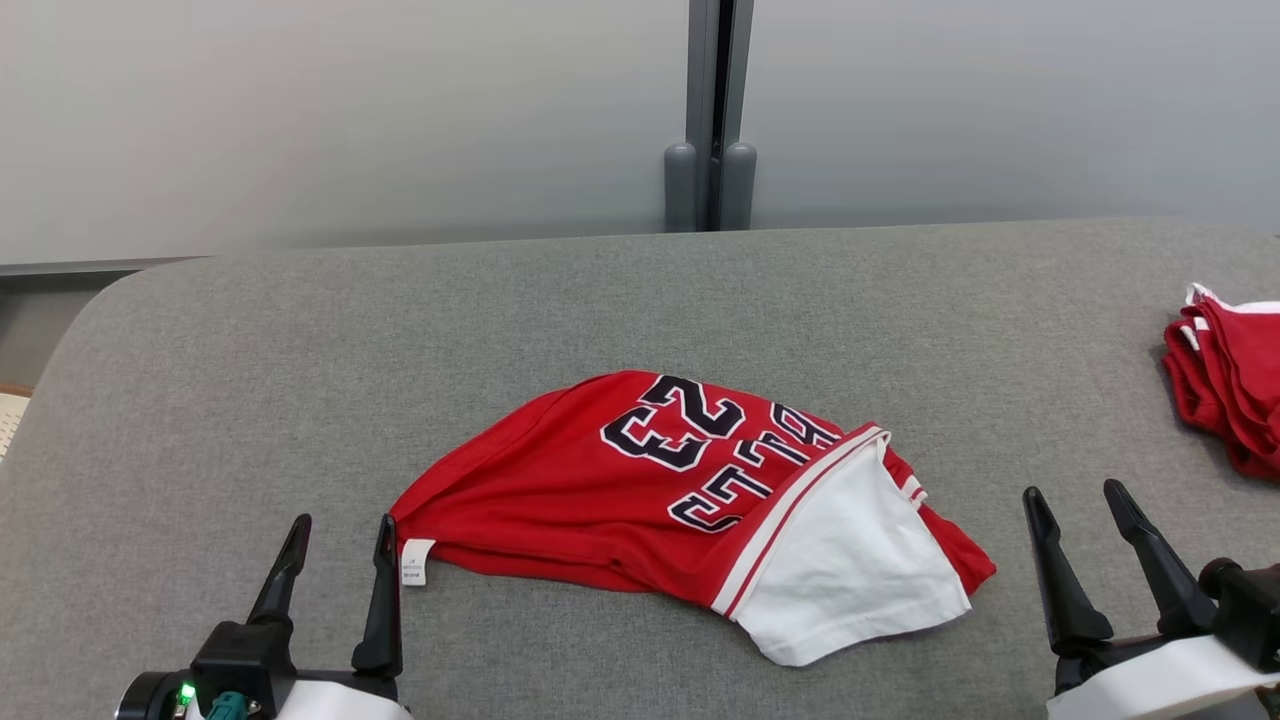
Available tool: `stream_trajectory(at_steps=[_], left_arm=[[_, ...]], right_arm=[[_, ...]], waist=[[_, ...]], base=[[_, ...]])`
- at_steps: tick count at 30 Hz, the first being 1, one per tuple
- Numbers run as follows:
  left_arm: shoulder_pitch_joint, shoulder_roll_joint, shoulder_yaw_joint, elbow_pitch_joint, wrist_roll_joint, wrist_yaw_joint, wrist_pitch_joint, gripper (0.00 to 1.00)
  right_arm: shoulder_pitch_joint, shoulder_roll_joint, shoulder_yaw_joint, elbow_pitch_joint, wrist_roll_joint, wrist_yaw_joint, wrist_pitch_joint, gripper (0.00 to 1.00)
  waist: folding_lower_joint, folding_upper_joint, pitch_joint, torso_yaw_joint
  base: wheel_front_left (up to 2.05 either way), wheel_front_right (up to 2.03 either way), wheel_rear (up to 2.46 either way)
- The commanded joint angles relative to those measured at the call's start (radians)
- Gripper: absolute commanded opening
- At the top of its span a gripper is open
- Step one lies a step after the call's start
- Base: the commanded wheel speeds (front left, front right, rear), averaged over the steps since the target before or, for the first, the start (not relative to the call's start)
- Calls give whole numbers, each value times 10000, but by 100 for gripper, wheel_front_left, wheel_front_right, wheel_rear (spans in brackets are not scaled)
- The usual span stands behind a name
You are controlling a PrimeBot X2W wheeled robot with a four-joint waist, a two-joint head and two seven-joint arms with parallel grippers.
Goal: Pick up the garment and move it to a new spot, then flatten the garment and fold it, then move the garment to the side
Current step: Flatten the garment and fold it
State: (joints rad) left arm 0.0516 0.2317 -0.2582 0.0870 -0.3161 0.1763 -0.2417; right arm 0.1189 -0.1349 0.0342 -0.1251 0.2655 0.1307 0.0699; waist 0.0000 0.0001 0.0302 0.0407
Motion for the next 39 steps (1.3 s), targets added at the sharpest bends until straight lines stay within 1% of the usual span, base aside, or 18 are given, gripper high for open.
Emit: stream_trajectory(at_steps=[1,11,16,17,20,25,30,32,33,34,35,39], left_arm=[[-119,51,1,32,-32,-19,2,100],[-385,91,-9,362,-175,-93,0,100],[-765,0,-45,873,-355,-275,76,100],[-925,39,-72,1088,-359,-362,137,100],[-1476,-97,-37,1903,-661,-631,212,100],[-2466,-257,-12,3861,-1112,-1189,344,100],[-3191,-412,126,5507,-1470,-1603,163,100],[-3293,-435,181,5763,-1535,-1672,116,100],[-3391,-444,201,5967,-1560,-1759,57,87],[-3477,-470,223,6148,-1598,-1832,9,34],[-3540,-503,246,6292,-1631,-1910,-45,0],[-3699,-530,305,6727,-1608,-2129,-152,0]], right_arm=[[64,0,-41,-41,51,0,-8,100],[-80,22,-31,6,148,0,-71,100],[-225,21,-22,5,203,0,-91,100],[-259,31,-11,5,214,0,-93,100],[-438,43,73,2,224,0,-104,100],[-767,37,262,82,253,0,-181,100],[-992,65,333,293,366,0,-274,100],[-1006,68,334,341,396,0,-294,100],[-1002,82,299,396,431,0,-313,100],[-991,72,264,447,426,0,-323,100],[-968,58,215,506,438,0,-345,100],[-810,-27,282,749,439,0,-266,100]], waist=[[0,-1,11,5],[0,-1,198,0],[0,-1,428,16],[0,-1,506,9],[0,-1,793,-43],[0,-1,1302,-276],[0,-1,1642,-499],[0,-1,1672,-533],[0,-1,1705,-565],[0,-1,1725,-579],[0,-1,1736,-587],[0,-1,1785,-565]], base=[[0,0,0],[0,0,0],[0,0,0],[0,0,0],[0,0,0],[0,0,0],[0,0,0],[0,0,0],[0,0,0],[0,0,0],[0,0,0],[0,0,0]])
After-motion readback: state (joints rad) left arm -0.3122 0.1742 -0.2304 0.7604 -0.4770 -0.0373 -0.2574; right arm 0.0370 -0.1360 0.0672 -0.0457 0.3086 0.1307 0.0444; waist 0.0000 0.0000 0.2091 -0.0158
